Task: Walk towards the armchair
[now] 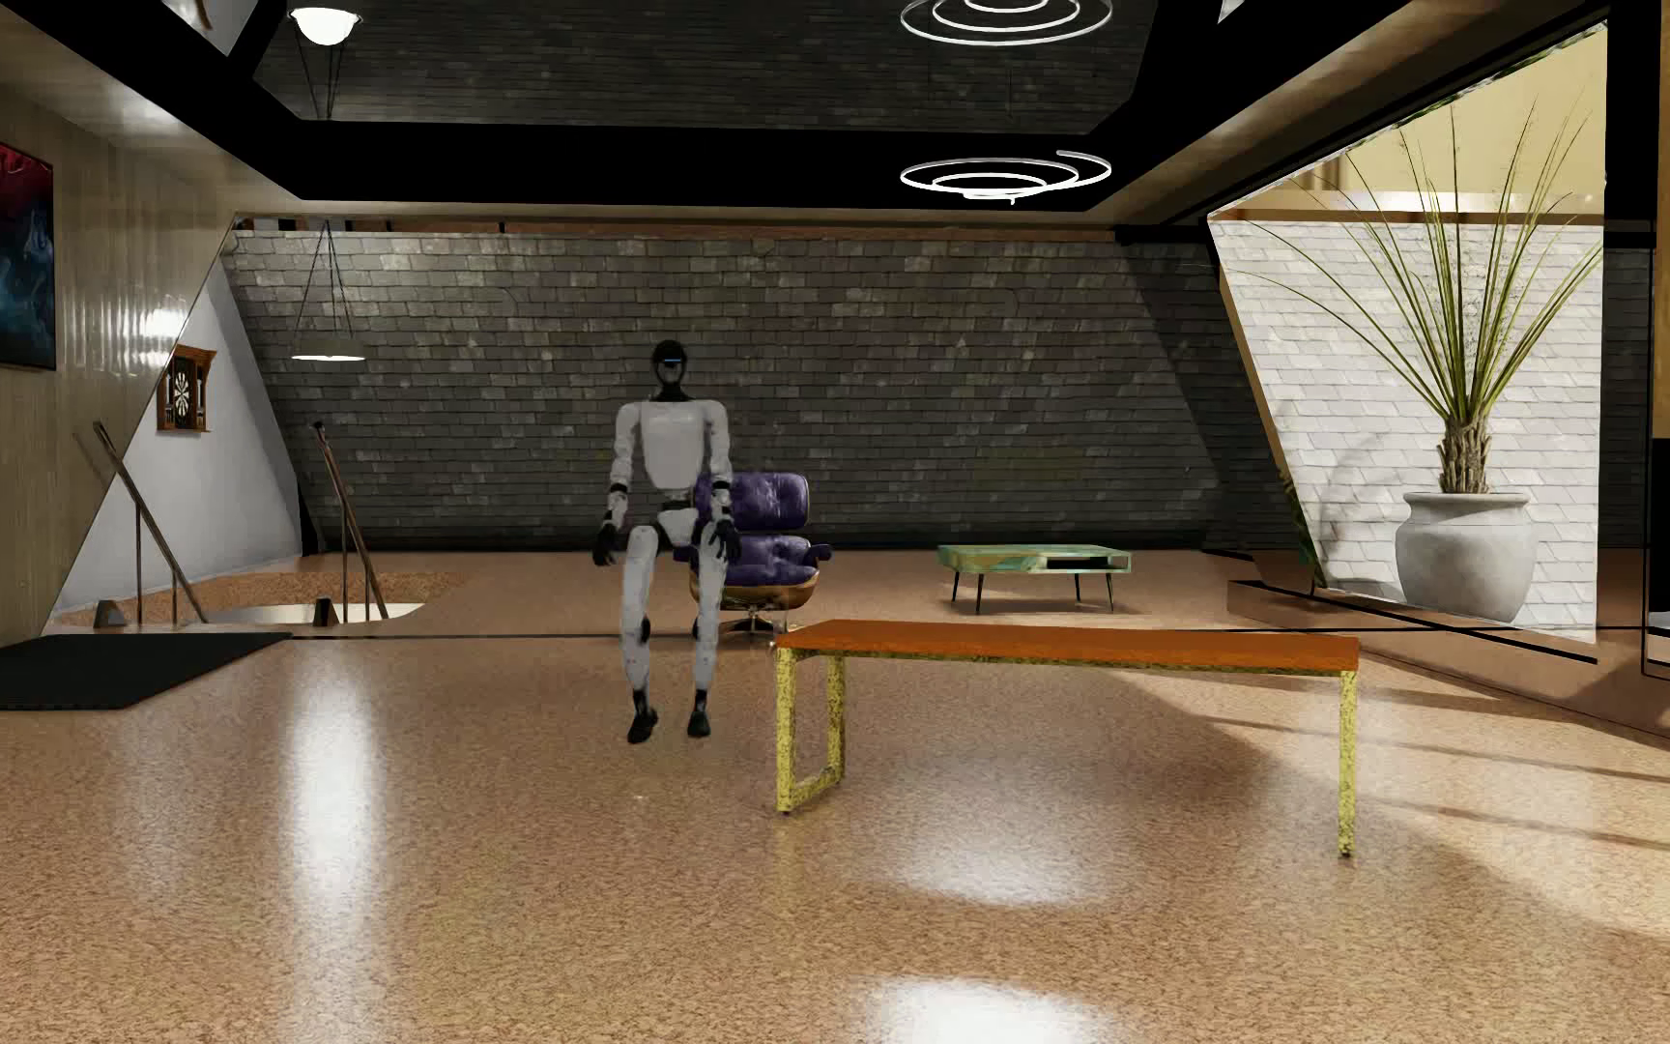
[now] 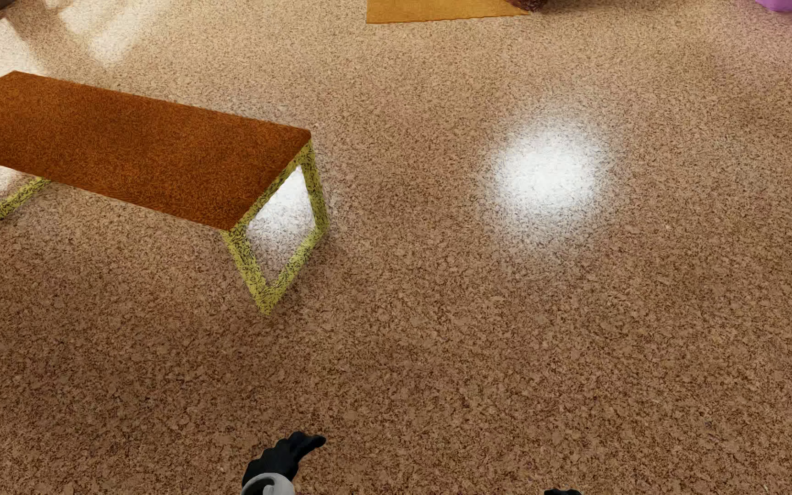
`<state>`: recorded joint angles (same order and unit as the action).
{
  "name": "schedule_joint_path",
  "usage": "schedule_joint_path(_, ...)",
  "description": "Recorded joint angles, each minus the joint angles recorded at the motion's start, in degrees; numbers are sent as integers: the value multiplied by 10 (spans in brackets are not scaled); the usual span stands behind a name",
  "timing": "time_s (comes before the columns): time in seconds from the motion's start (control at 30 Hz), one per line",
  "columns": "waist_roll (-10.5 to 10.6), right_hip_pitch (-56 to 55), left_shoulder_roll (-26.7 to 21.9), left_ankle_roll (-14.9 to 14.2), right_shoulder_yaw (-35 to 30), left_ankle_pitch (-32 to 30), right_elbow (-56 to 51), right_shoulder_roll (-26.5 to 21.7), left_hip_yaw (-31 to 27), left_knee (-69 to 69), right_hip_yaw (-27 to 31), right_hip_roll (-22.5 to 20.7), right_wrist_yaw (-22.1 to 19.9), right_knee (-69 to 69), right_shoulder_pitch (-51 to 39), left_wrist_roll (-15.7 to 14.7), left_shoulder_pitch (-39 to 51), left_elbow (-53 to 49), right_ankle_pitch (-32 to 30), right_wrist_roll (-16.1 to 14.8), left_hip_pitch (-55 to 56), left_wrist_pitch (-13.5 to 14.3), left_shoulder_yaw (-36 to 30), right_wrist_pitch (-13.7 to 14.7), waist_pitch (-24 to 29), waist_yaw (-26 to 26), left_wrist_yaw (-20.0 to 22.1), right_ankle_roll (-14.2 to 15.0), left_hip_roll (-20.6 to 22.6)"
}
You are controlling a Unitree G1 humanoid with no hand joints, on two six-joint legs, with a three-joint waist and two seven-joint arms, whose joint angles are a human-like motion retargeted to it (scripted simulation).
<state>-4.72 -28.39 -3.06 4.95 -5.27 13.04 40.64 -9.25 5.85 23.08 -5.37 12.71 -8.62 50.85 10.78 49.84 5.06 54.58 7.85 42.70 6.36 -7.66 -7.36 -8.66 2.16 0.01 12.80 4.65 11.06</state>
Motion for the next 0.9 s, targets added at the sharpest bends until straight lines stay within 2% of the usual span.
schedule_joint_path(0.03,3,-7,-3,0,2,5,1,3,-5,-11,-14,-11,3,-88,-7,1,11,-9,-8,3,-16,12,-11,-1,-2,-4,-3,-10,-2)
schedule_joint_path(0.07,7,-9,-5,-1,7,9,3,8,-10,-24,-19,-28,5,-180,-11,3,21,-18,-27,5,-31,22,-26,-3,-6,-8,-9,-2,-3)
schedule_joint_path(0.1,11,-8,-5,-1,15,11,6,14,-16,-37,-18,-45,7,-270,-13,5,30,-25,-52,6,-46,30,-41,-6,-9,-10,-15,25,-3)
schedule_joint_path(0.13,14,-1,-4,-1,24,12,8,21,-23,-50,-12,-61,7,-354,-13,5,38,-30,-66,6,-62,36,-55,-8,-12,-12,-21,32,-4)
schedule_joint_path(0.2,21,-5,5,-1,37,21,14,31,-39,-54,15,-79,10,-401,-8,2,41,-38,-62,10,-90,43,-77,-11,-17,-14,-29,79,-3)
schedule_joint_path(0.27,29,13,10,-3,38,16,30,41,-51,-55,13,-92,18,-385,-2,-2,28,-43,-136,23,-125,45,-89,-13,-21,-17,-30,13,-14)
schedule_joint_path(0.3,35,30,13,-6,39,-1,41,46,-57,-47,8,-98,22,-380,1,-4,16,-40,-161,29,-139,39,-91,-16,-24,-18,-29,-4,-22)
schedule_joint_path(0.37,53,60,15,-7,42,-63,69,55,-68,-13,-14,-110,28,-369,5,0,-15,-20,-137,41,-149,10,-90,-23,-32,-18,-28,-10,-46)
schedule_joint_path(0.4,62,78,14,-17,41,-107,82,58,-76,15,-24,-118,34,-368,5,5,-29,-6,-122,48,-144,-5,-93,-25,-36,-17,-32,-18,-58)
schedule_joint_path(0.43,69,92,6,-34,39,-149,91,60,-81,55,-35,-126,40,-365,5,12,-41,6,-106,55,-133,-13,-102,-24,-38,-18,-42,-30,-70)
schedule_joint_path(0.47,75,100,-8,-63,36,-185,95,63,-84,117,-45,-133,43,-351,2,23,-49,14,-87,61,-109,-11,-118,-19,-39,-18,-54,-47,-83)
schedule_joint_path(0.53,86,104,-53,-153,23,-263,94,72,-81,283,-70,-149,42,-304,-15,35,-63,8,-40,68,-30,6,-137,-9,-35,-21,-79,-68,-122)
schedule_joint_path(0.57,93,110,-77,-169,19,-296,104,74,-81,366,-86,-158,30,-285,-23,26,-72,-3,-17,71,17,11,-129,7,-32,-21,-88,-72,-147)
schedule_joint_path(0.6,99,123,-91,-165,16,-275,109,75,-85,431,-100,-167,20,-278,-34,11,-79,-12,2,76,61,8,-111,16,-27,-20,-91,-73,-166)
schedule_joint_path(0.63,104,140,-94,-145,15,-233,117,74,-90,473,-110,-175,7,-276,-45,-6,-84,-15,18,80,101,-4,-91,23,-23,-18,-77,-74,-176)
schedule_joint_path(0.7,108,173,-89,-121,11,-154,118,73,-95,479,-117,-185,-2,-273,-67,-37,-93,-29,46,84,166,-28,-49,17,-17,-10,-40,-75,-176)
schedule_joint_path(0.8,102,217,-79,-83,-10,-64,96,59,-80,326,-109,-184,2,-278,-100,-64,-111,-62,83,77,230,-21,-24,36,-14,10,-24,-72,-173)
schedule_joint_path(0.83,99,233,-73,-67,-23,-60,85,50,-65,242,-105,-184,1,-288,-108,-65,-115,-69,90,74,238,-18,-24,45,-13,17,-25,-69,-176)
schedule_joint_path(0.9,93,268,-54,-52,-46,-113,67,35,-40,61,-96,-184,1,-316,-122,-63,-124,-72,97,66,241,-20,-19,54,-15,28,-22,-63,-170)
